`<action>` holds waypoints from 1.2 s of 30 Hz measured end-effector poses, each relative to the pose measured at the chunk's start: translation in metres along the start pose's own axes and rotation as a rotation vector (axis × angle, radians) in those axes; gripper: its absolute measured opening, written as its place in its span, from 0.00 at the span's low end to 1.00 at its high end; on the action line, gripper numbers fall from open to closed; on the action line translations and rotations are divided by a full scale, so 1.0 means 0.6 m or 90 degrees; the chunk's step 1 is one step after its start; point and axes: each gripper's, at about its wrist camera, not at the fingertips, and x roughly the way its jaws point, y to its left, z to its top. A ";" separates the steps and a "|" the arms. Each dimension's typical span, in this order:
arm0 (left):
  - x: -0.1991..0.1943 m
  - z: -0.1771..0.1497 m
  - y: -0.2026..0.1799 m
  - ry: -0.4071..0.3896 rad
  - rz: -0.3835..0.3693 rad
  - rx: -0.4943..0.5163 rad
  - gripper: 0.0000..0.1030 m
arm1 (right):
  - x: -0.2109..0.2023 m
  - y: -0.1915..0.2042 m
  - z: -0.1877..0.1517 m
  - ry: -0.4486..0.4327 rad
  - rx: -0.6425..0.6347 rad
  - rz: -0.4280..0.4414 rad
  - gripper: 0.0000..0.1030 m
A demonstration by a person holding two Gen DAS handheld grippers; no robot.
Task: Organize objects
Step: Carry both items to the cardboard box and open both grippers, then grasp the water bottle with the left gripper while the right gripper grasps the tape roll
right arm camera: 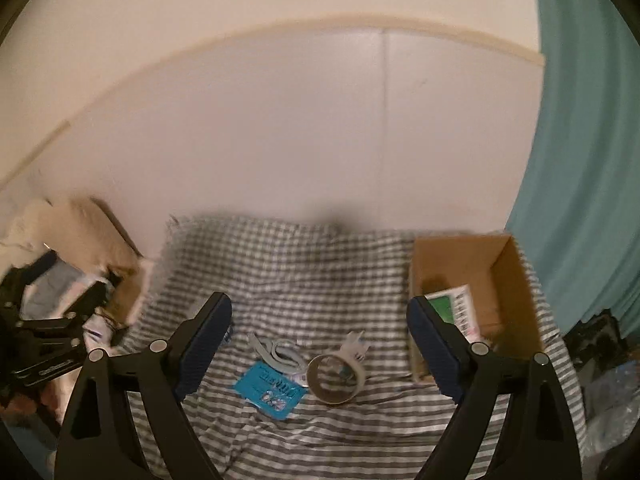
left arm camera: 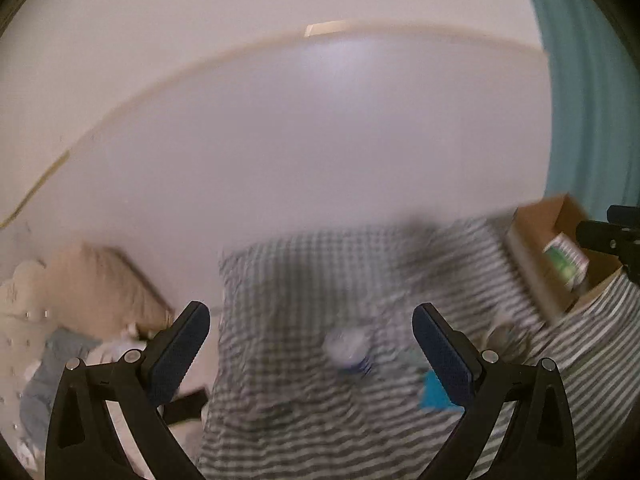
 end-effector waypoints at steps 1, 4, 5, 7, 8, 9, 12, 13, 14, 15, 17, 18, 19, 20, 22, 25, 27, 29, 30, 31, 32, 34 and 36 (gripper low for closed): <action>0.016 -0.019 0.010 0.017 0.000 -0.010 1.00 | 0.018 0.021 -0.012 0.011 0.000 -0.009 0.87; 0.056 -0.069 0.027 0.044 0.010 -0.039 1.00 | 0.078 0.062 -0.045 0.046 0.046 0.018 0.87; 0.064 -0.082 0.032 0.044 0.008 -0.045 1.00 | 0.096 0.076 -0.057 0.050 0.061 0.025 0.87; 0.093 -0.113 0.032 0.058 0.001 -0.069 1.00 | 0.132 0.103 -0.079 0.059 0.056 0.001 0.87; 0.104 -0.125 0.029 0.071 -0.005 -0.080 1.00 | 0.149 0.117 -0.088 0.064 0.040 -0.029 0.87; 0.123 -0.140 0.028 0.088 -0.012 -0.093 1.00 | 0.163 0.130 -0.099 0.068 0.018 -0.062 0.87; 0.162 -0.171 0.029 0.121 -0.010 -0.111 1.00 | 0.198 0.135 -0.123 0.078 -0.009 -0.109 0.87; 0.173 -0.179 0.027 0.123 0.004 -0.109 1.00 | 0.207 0.131 -0.130 0.086 -0.007 -0.115 0.87; 0.181 -0.184 0.025 0.122 0.011 -0.106 1.00 | 0.221 0.122 -0.139 0.095 -0.004 -0.123 0.87; 0.189 -0.187 0.020 0.125 0.010 -0.103 1.00 | 0.224 0.117 -0.141 0.098 -0.002 -0.129 0.87; 0.206 -0.190 0.017 0.137 0.001 -0.107 1.00 | 0.245 0.097 -0.155 0.107 -0.002 -0.162 0.87; 0.212 -0.192 0.015 0.139 -0.008 -0.112 1.00 | 0.257 0.085 -0.161 0.112 -0.002 -0.175 0.87; 0.219 -0.192 0.013 0.141 -0.021 -0.118 1.00 | 0.269 0.077 -0.167 0.119 -0.002 -0.185 0.87; 0.226 -0.192 0.010 0.142 -0.034 -0.120 1.00 | 0.284 0.066 -0.175 0.130 0.001 -0.196 0.87; 0.239 -0.189 -0.001 0.143 -0.046 -0.112 1.00 | 0.296 0.049 -0.180 0.143 0.009 -0.208 0.87; 0.260 -0.191 -0.012 0.164 -0.035 -0.113 1.00 | 0.318 0.035 -0.192 0.156 0.044 -0.178 0.87; 0.270 -0.191 -0.013 0.169 -0.046 -0.130 1.00 | 0.327 0.035 -0.193 0.152 0.042 -0.186 0.87; 0.278 -0.192 -0.014 0.175 -0.060 -0.142 1.00 | 0.329 0.037 -0.192 0.142 0.030 -0.211 0.87; 0.283 -0.193 -0.015 0.179 -0.061 -0.144 1.00 | 0.330 0.036 -0.191 0.141 0.030 -0.227 0.87; 0.285 -0.193 -0.016 0.182 -0.061 -0.146 1.00 | 0.331 0.033 -0.191 0.140 0.031 -0.238 0.87; 0.288 -0.194 -0.016 0.186 -0.060 -0.147 1.00 | 0.333 0.030 -0.192 0.139 0.031 -0.245 0.87; 0.289 -0.196 -0.016 0.189 -0.056 -0.150 1.00 | 0.338 0.022 -0.196 0.149 0.033 -0.254 0.87; 0.285 -0.196 -0.016 0.187 -0.050 -0.150 1.00 | 0.345 0.010 -0.205 0.169 0.041 -0.257 0.87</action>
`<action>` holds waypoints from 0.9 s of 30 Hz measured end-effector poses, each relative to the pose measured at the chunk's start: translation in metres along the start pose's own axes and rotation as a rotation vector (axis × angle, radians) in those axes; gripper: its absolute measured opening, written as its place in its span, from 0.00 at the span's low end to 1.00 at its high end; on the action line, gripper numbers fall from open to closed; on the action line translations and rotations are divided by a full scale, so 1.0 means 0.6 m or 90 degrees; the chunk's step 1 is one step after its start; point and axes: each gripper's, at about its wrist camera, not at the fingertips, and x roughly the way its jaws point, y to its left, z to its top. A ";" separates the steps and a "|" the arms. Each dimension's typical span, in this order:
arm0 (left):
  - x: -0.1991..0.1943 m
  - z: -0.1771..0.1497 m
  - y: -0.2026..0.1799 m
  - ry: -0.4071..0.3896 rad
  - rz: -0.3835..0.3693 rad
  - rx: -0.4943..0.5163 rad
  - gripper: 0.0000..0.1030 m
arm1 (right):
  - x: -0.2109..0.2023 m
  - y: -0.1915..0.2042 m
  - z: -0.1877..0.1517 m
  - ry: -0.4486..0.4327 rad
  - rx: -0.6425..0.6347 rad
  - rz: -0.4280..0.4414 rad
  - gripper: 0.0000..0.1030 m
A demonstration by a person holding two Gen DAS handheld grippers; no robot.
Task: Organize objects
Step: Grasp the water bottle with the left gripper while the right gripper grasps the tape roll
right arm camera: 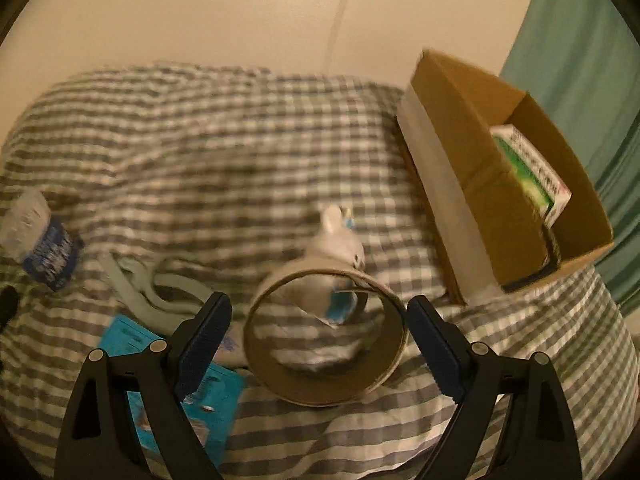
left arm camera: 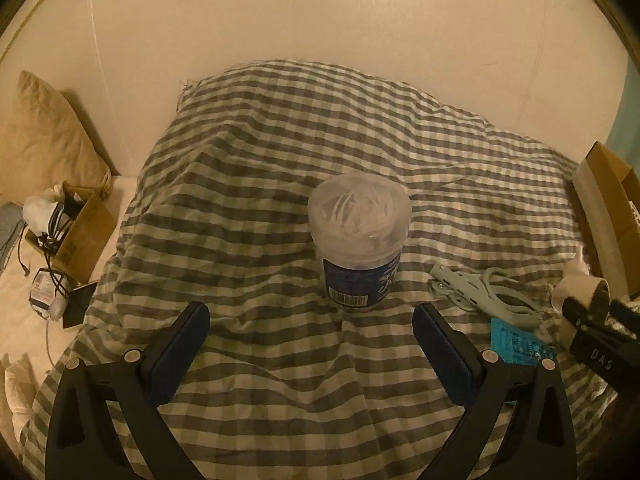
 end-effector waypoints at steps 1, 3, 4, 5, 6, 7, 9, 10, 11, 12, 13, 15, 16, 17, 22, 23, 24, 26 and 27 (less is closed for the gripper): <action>-0.004 -0.001 -0.001 -0.002 0.004 0.002 1.00 | 0.004 -0.005 -0.004 0.006 0.005 0.009 0.87; -0.010 -0.005 -0.001 -0.004 0.006 0.004 1.00 | 0.009 -0.011 -0.010 0.025 0.010 0.025 0.87; -0.013 -0.006 -0.001 -0.003 0.004 0.002 1.00 | 0.009 -0.013 -0.013 0.029 0.011 0.027 0.87; -0.015 -0.007 -0.001 -0.002 0.003 0.001 1.00 | 0.009 -0.015 -0.015 0.030 0.012 0.030 0.87; -0.016 -0.009 -0.003 0.000 0.005 0.002 1.00 | 0.009 -0.016 -0.018 0.032 0.013 0.033 0.87; -0.017 -0.009 -0.004 0.001 0.009 0.003 1.00 | 0.010 -0.017 -0.019 0.035 0.014 0.035 0.87; -0.016 -0.006 -0.006 0.003 0.013 0.005 1.00 | 0.012 -0.020 -0.020 0.038 0.017 0.045 0.87; -0.015 -0.003 -0.008 0.004 0.017 0.005 1.00 | 0.015 -0.021 -0.019 0.041 0.019 0.052 0.87; -0.014 -0.002 -0.010 0.005 0.017 0.006 1.00 | 0.019 -0.022 -0.019 0.043 0.020 0.060 0.87; -0.013 0.003 -0.011 0.005 0.019 0.005 1.00 | 0.018 -0.025 -0.018 0.032 0.026 0.068 0.85; -0.012 0.009 -0.014 0.001 0.018 0.004 1.00 | 0.017 -0.028 -0.018 0.018 0.033 0.077 0.82; -0.005 0.022 -0.023 -0.005 0.007 0.011 1.00 | 0.006 -0.035 -0.014 -0.010 0.044 0.095 0.59; 0.001 0.029 -0.029 -0.005 0.006 0.022 1.00 | 0.005 -0.034 -0.012 -0.016 0.044 0.099 0.57; 0.009 0.034 -0.035 -0.007 0.013 0.033 1.00 | 0.006 -0.034 -0.012 -0.019 0.042 0.110 0.54; 0.068 0.058 -0.048 0.016 0.032 0.043 1.00 | 0.011 -0.041 -0.013 -0.023 0.059 0.140 0.40; 0.076 0.062 -0.050 0.022 0.028 0.044 1.00 | 0.010 -0.044 -0.011 -0.026 0.061 0.145 0.37; 0.083 0.066 -0.053 0.024 0.026 0.049 1.00 | 0.012 -0.041 -0.006 -0.028 0.062 0.148 0.33; 0.093 0.071 -0.058 0.021 0.022 0.061 0.98 | 0.002 -0.048 -0.006 -0.035 0.059 0.146 0.26; 0.095 0.072 -0.060 0.020 0.018 0.066 0.95 | 0.007 -0.044 0.000 -0.035 0.060 0.155 0.25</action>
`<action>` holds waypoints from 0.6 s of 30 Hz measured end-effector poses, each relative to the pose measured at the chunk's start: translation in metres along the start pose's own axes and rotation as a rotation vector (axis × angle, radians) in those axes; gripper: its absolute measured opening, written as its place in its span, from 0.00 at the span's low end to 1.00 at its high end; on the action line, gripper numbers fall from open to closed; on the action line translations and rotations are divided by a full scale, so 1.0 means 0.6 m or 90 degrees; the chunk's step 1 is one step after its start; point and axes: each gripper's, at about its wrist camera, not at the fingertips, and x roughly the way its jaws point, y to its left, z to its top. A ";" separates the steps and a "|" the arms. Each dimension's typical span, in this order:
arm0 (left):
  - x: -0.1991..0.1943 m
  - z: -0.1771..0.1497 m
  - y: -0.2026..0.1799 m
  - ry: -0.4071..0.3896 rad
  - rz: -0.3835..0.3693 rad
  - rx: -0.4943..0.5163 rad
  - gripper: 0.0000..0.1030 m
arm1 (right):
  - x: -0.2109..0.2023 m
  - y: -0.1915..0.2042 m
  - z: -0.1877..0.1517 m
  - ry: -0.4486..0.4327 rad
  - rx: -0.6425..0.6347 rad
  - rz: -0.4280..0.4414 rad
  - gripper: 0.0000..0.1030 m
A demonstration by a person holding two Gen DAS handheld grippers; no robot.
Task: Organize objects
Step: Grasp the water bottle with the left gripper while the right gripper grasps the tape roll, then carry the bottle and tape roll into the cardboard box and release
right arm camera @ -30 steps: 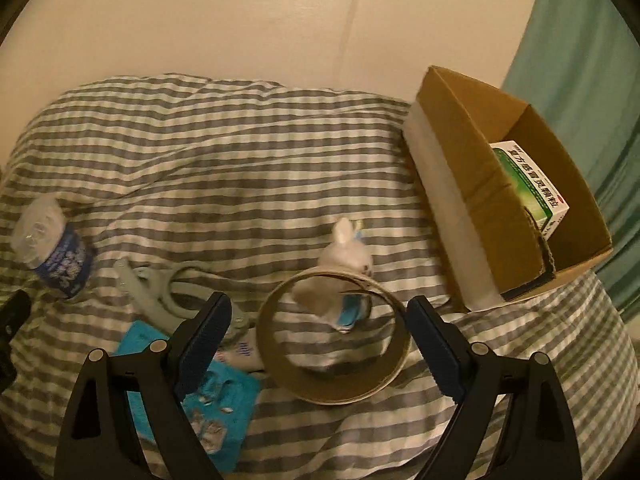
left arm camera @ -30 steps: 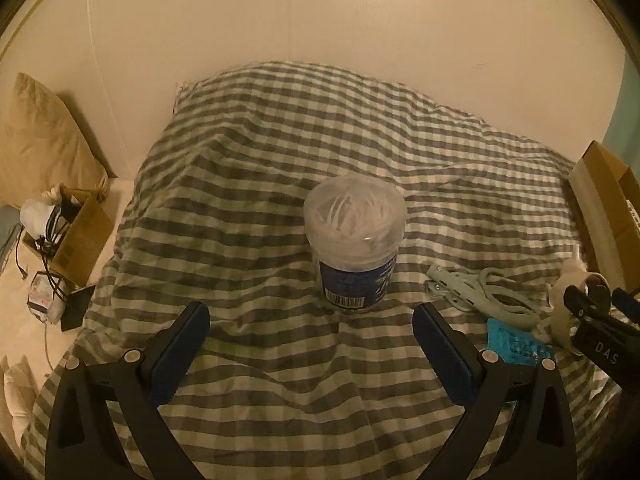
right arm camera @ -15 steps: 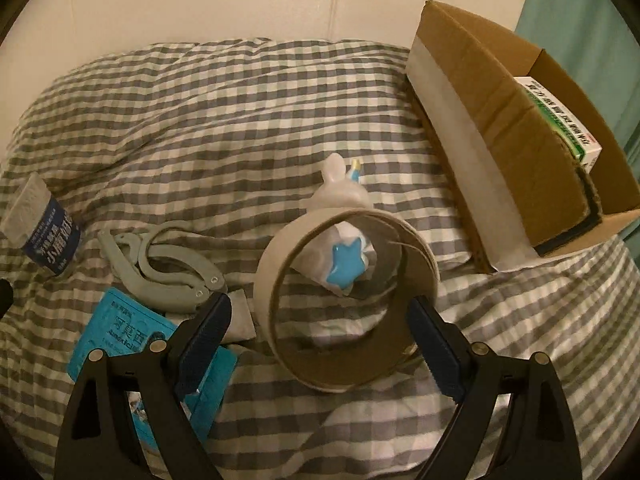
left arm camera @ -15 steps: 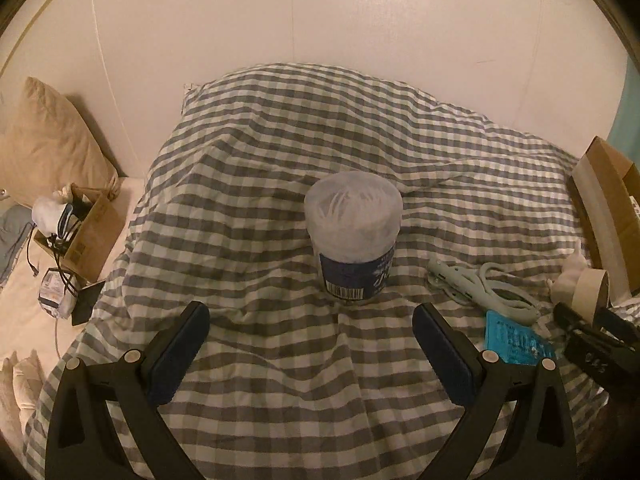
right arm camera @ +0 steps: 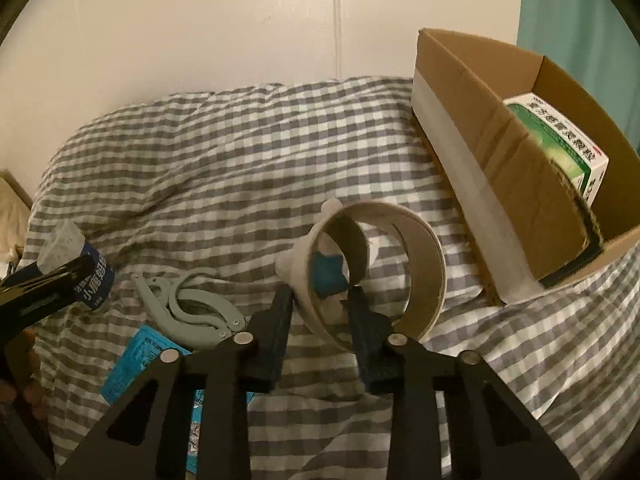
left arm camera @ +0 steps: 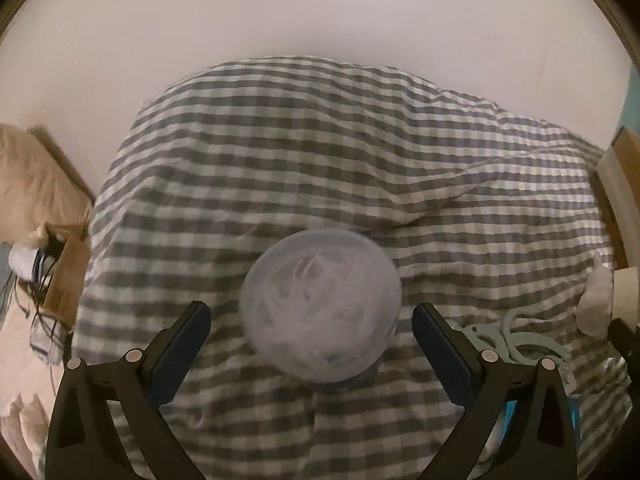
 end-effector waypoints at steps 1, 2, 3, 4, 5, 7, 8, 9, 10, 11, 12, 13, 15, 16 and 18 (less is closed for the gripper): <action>0.002 -0.002 -0.002 0.001 -0.004 0.003 0.80 | 0.001 -0.001 0.001 0.002 0.004 0.009 0.25; 0.004 -0.005 -0.003 0.007 -0.010 0.006 0.67 | 0.001 -0.004 0.001 0.006 0.009 0.020 0.23; 0.004 -0.009 -0.003 0.013 -0.023 0.005 0.66 | 0.002 -0.006 0.002 0.012 0.015 0.032 0.22; 0.002 -0.012 -0.005 0.010 -0.025 0.005 0.66 | 0.001 -0.008 0.003 0.013 0.022 0.041 0.21; -0.003 -0.015 -0.006 0.007 -0.027 0.008 0.66 | -0.003 -0.013 0.002 0.012 0.030 0.050 0.20; -0.017 -0.025 -0.009 0.000 -0.033 0.018 0.65 | -0.013 -0.018 0.004 0.009 0.039 0.067 0.16; -0.027 -0.030 -0.010 -0.002 -0.035 0.018 0.65 | -0.018 -0.018 0.004 0.007 0.038 0.069 0.09; -0.037 -0.034 -0.010 -0.004 -0.037 0.015 0.65 | -0.026 -0.017 0.006 0.002 0.033 0.068 0.07; -0.045 -0.037 -0.010 -0.004 -0.040 0.013 0.65 | -0.034 -0.016 0.006 -0.003 0.029 0.069 0.07; -0.055 -0.040 -0.010 -0.004 -0.043 0.013 0.65 | -0.045 -0.015 0.007 -0.008 0.024 0.073 0.07; -0.067 -0.043 -0.010 -0.006 -0.044 0.014 0.65 | -0.058 -0.015 0.008 -0.015 0.020 0.073 0.06; -0.081 -0.046 -0.011 -0.012 -0.043 0.014 0.65 | -0.069 -0.016 0.009 -0.021 0.019 0.074 0.06; -0.109 -0.051 -0.009 -0.022 -0.046 0.009 0.64 | -0.100 -0.020 0.014 -0.038 0.024 0.081 0.06; -0.124 -0.053 -0.006 -0.025 -0.052 0.002 0.64 | -0.113 -0.021 0.016 -0.045 0.026 0.085 0.06; -0.151 -0.053 -0.002 -0.027 -0.056 -0.006 0.64 | -0.147 -0.026 0.020 -0.063 0.031 0.101 0.06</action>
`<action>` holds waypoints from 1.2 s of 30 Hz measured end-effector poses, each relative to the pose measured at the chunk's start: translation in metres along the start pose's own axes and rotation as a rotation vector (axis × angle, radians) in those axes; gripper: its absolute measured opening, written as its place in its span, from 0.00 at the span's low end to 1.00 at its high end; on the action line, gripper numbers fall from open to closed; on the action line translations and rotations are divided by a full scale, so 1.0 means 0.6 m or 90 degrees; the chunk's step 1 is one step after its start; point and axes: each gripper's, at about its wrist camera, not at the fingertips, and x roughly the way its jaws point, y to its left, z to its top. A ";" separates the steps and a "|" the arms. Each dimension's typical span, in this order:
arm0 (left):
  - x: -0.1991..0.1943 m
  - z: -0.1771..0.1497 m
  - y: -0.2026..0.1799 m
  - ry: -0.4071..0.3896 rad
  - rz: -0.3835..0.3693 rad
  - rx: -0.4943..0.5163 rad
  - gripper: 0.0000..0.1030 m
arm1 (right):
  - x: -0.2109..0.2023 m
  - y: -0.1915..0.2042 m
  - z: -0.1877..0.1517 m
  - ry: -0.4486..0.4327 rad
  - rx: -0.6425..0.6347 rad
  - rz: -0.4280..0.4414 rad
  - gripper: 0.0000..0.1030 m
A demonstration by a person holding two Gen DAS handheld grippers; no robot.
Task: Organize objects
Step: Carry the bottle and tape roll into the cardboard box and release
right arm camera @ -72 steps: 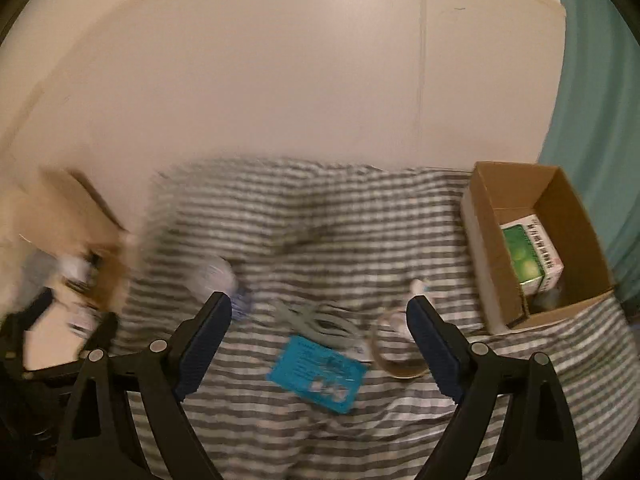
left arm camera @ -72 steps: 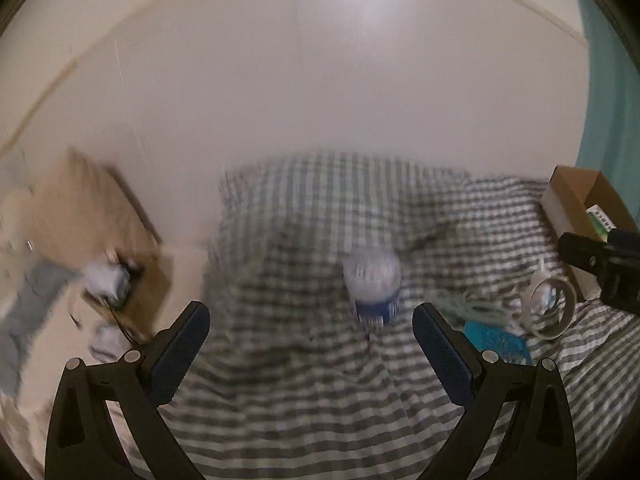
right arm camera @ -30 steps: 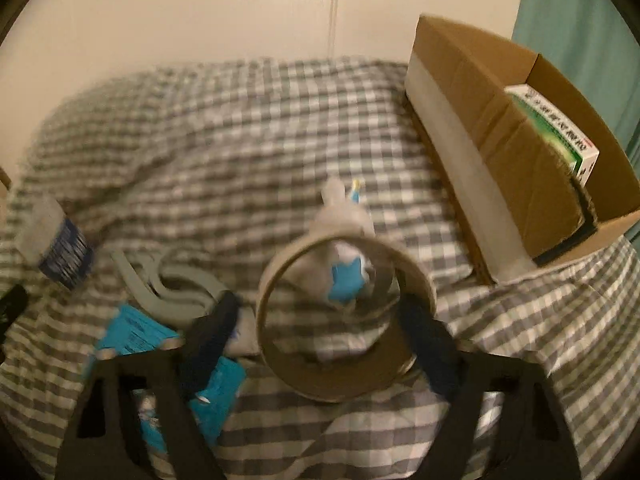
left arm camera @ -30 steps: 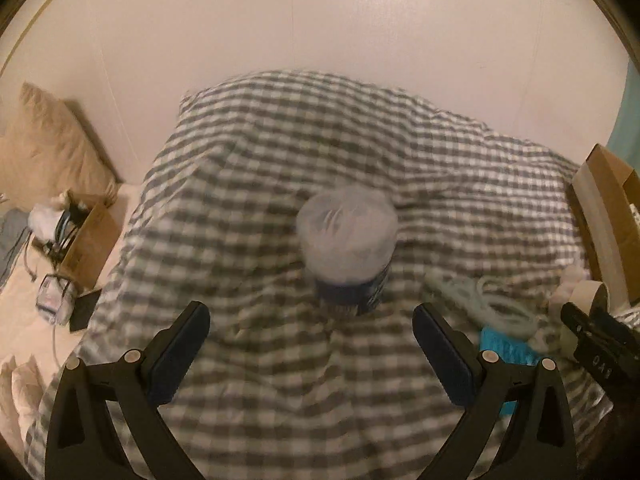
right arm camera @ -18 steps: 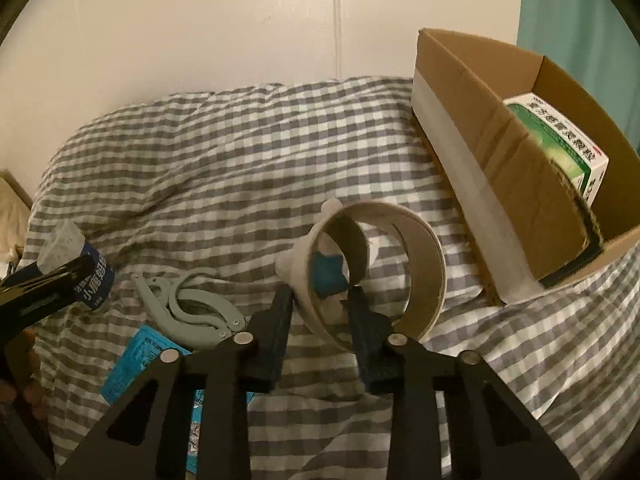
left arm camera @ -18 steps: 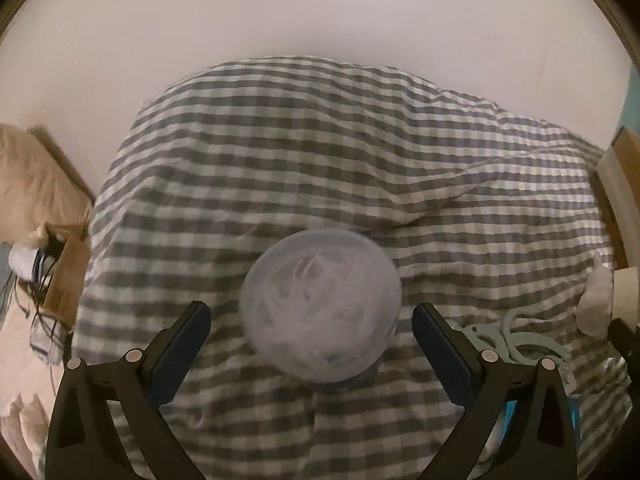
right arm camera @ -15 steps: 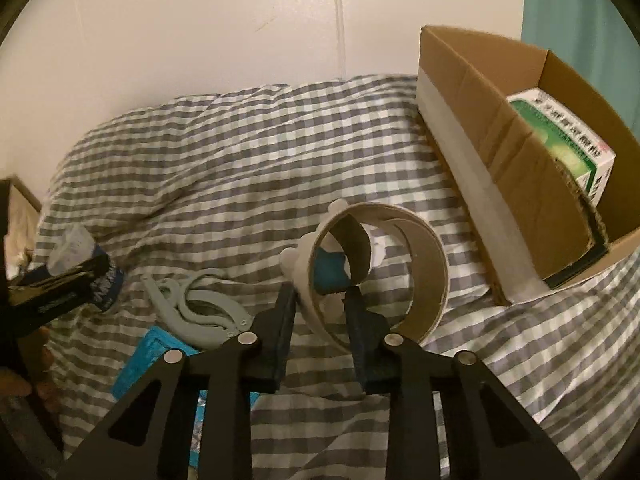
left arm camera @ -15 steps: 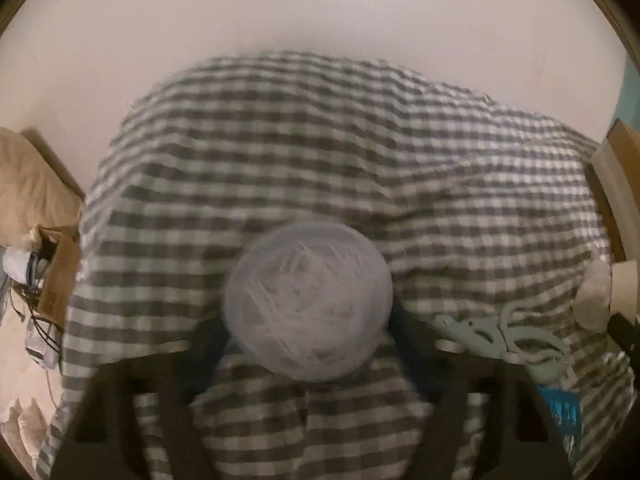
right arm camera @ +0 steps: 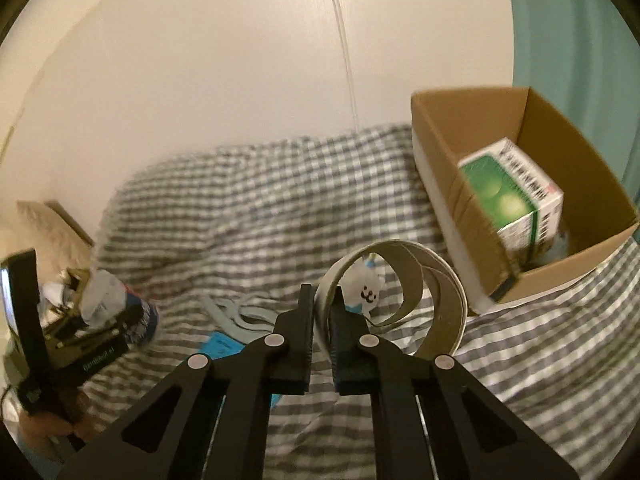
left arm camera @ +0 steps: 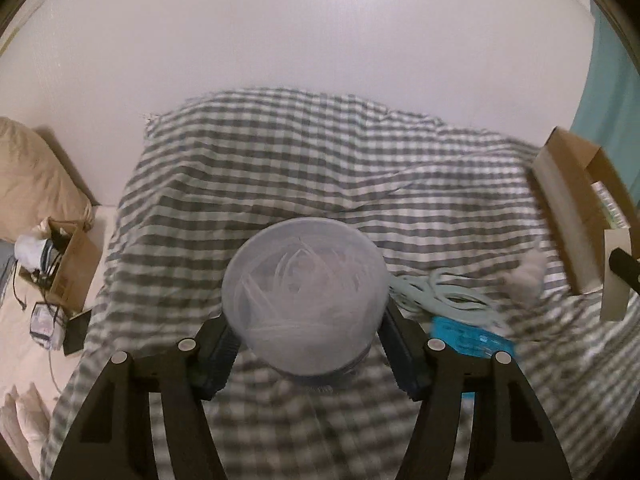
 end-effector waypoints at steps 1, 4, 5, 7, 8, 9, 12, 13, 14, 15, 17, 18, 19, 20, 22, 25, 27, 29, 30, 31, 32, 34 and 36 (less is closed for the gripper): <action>-0.018 -0.001 0.001 -0.001 0.004 -0.003 0.63 | -0.017 0.000 0.003 -0.008 0.002 0.010 0.06; -0.066 0.004 -0.005 0.000 0.007 0.007 0.63 | -0.066 0.005 0.014 -0.016 -0.011 0.041 0.06; -0.081 0.005 -0.009 -0.007 0.006 0.012 0.63 | -0.084 0.008 0.017 -0.019 -0.018 0.049 0.06; -0.120 0.006 -0.012 -0.023 -0.001 0.015 0.63 | -0.121 0.013 0.018 -0.019 -0.034 0.060 0.06; -0.137 0.005 -0.013 -0.026 -0.009 0.012 0.63 | -0.145 0.010 0.014 -0.024 -0.033 0.069 0.06; -0.152 0.004 -0.015 -0.030 -0.016 0.009 0.63 | -0.156 0.010 0.013 -0.023 -0.030 0.081 0.06; -0.201 -0.002 -0.033 -0.046 -0.032 0.026 0.63 | -0.196 -0.007 0.017 -0.021 -0.019 0.116 0.06; -0.215 0.000 -0.043 -0.047 -0.037 0.033 0.63 | -0.208 -0.011 0.021 -0.019 -0.022 0.122 0.06; -0.226 0.008 -0.056 -0.041 -0.046 0.043 0.63 | -0.222 -0.014 0.029 -0.022 -0.029 0.123 0.06; -0.237 0.017 -0.070 -0.040 -0.052 0.061 0.63 | -0.237 -0.016 0.040 -0.023 -0.048 0.109 0.06; -0.273 0.044 -0.104 -0.074 -0.046 0.107 0.63 | -0.263 -0.020 0.071 -0.020 -0.093 0.063 0.06; -0.289 0.057 -0.120 -0.089 -0.048 0.125 0.63 | -0.280 -0.029 0.092 -0.028 -0.105 0.041 0.06; -0.308 0.075 -0.141 -0.102 -0.061 0.144 0.63 | -0.295 -0.040 0.117 -0.033 -0.109 0.029 0.06; -0.316 0.087 -0.154 -0.107 -0.071 0.152 0.63 | -0.308 -0.054 0.143 -0.035 -0.108 0.029 0.06; -0.329 0.115 -0.193 -0.115 -0.095 0.162 0.63 | -0.326 -0.078 0.183 -0.038 -0.107 0.029 0.06; -0.320 0.149 -0.271 -0.109 -0.133 0.174 0.63 | -0.329 -0.121 0.240 -0.025 -0.099 0.025 0.06; -0.301 0.163 -0.317 -0.098 -0.154 0.176 0.63 | -0.315 -0.158 0.267 -0.012 -0.073 0.044 0.06; -0.272 0.174 -0.373 -0.086 -0.171 0.176 0.63 | -0.292 -0.189 0.281 0.005 -0.049 0.063 0.06; -0.258 0.176 -0.398 -0.087 -0.169 0.177 0.63 | -0.275 -0.206 0.287 0.016 -0.041 0.067 0.06; -0.241 0.178 -0.426 -0.088 -0.168 0.179 0.63 | -0.260 -0.218 0.290 0.024 -0.038 0.069 0.06; -0.221 0.179 -0.453 -0.082 -0.174 0.182 0.63 | -0.244 -0.231 0.292 0.032 -0.036 0.070 0.06; -0.184 0.182 -0.494 -0.059 -0.189 0.191 0.63 | -0.212 -0.254 0.296 0.044 -0.031 0.077 0.06; -0.149 0.183 -0.528 -0.049 -0.186 0.204 0.63 | -0.171 -0.282 0.292 0.060 -0.020 0.092 0.06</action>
